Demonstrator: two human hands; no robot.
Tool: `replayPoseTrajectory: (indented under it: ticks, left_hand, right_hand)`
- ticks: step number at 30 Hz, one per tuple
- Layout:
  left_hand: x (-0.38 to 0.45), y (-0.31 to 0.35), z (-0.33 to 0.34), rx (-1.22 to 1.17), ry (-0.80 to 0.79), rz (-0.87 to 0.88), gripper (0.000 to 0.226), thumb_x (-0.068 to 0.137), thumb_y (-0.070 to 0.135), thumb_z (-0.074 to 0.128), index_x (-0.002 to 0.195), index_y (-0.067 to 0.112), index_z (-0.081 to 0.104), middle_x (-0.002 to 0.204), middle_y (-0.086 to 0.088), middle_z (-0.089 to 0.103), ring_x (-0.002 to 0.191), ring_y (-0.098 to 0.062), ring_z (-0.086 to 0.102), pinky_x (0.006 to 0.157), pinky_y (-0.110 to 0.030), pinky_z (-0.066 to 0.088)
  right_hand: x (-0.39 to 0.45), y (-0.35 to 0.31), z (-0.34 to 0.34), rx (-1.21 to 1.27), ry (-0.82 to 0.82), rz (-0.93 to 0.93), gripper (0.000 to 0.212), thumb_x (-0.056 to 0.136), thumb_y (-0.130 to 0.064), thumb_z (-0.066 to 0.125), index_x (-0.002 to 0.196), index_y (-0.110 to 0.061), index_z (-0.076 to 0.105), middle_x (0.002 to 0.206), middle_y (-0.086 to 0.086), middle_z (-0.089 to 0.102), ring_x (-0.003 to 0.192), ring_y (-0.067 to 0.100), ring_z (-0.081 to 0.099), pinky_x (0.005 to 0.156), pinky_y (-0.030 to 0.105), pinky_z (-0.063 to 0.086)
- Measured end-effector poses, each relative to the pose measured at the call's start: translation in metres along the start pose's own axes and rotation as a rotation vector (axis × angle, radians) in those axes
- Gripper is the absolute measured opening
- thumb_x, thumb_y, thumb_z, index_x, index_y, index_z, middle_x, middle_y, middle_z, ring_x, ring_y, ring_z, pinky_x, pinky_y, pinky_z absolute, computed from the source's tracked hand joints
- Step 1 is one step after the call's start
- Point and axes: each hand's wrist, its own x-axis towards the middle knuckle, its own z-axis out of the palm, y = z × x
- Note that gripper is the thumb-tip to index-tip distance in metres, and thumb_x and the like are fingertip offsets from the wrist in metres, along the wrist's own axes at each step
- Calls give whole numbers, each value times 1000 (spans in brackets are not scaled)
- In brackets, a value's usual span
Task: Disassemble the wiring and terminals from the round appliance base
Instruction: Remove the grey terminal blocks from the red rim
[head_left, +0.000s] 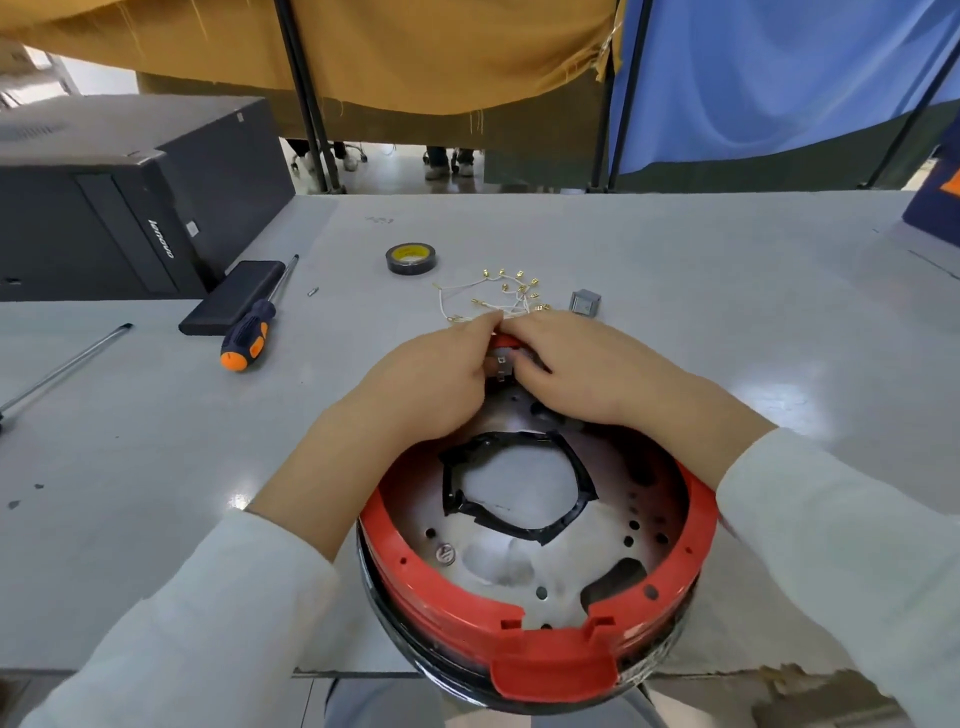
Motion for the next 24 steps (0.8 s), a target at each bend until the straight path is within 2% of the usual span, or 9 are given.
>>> replayPoseTrajectory:
  ticks: [9,15,19,22,24]
  left_hand:
    - [8,-6,9,139,107,-66,33,87,9,44,119,15,51,114,-14,60,100,-35,56,72,-34,41]
    - [11,0,10,199,148,-121,37,81,11,45,116,14,54,106,-14,60,89,-35,55,63,-32,32]
    - [11,3,9,166,151,-166,33,80,14,47,111,14,54,103,-12,60,75,-26,40,60,-31,30]
    - [12,1,9,129,125,-163,34,80,15,47,113,14,53,103,-12,60,79,-29,47,62,-31,32]
    - [12,-1,9,101,83,-121,37,81,12,45,118,14,51,108,-13,61,91,-32,55,66,-32,35]
  right_hand:
    - [5,3,3,-2,7,-19,31,93,-18,40,120,-16,55,113,6,62,105,24,55,89,41,43]
    - [9,3,4,0,-1,13,26,91,-19,38,107,-13,57,99,6,61,94,24,54,83,42,45]
    - [10,3,5,18,-4,21,25,90,-19,38,104,-12,57,97,6,60,91,24,54,81,43,45]
    - [10,3,5,41,-3,29,29,89,-19,41,111,-13,59,101,6,62,95,24,56,83,42,45]
    - [8,2,4,55,-9,41,33,87,-18,45,117,-14,58,108,6,63,102,24,56,87,42,45]
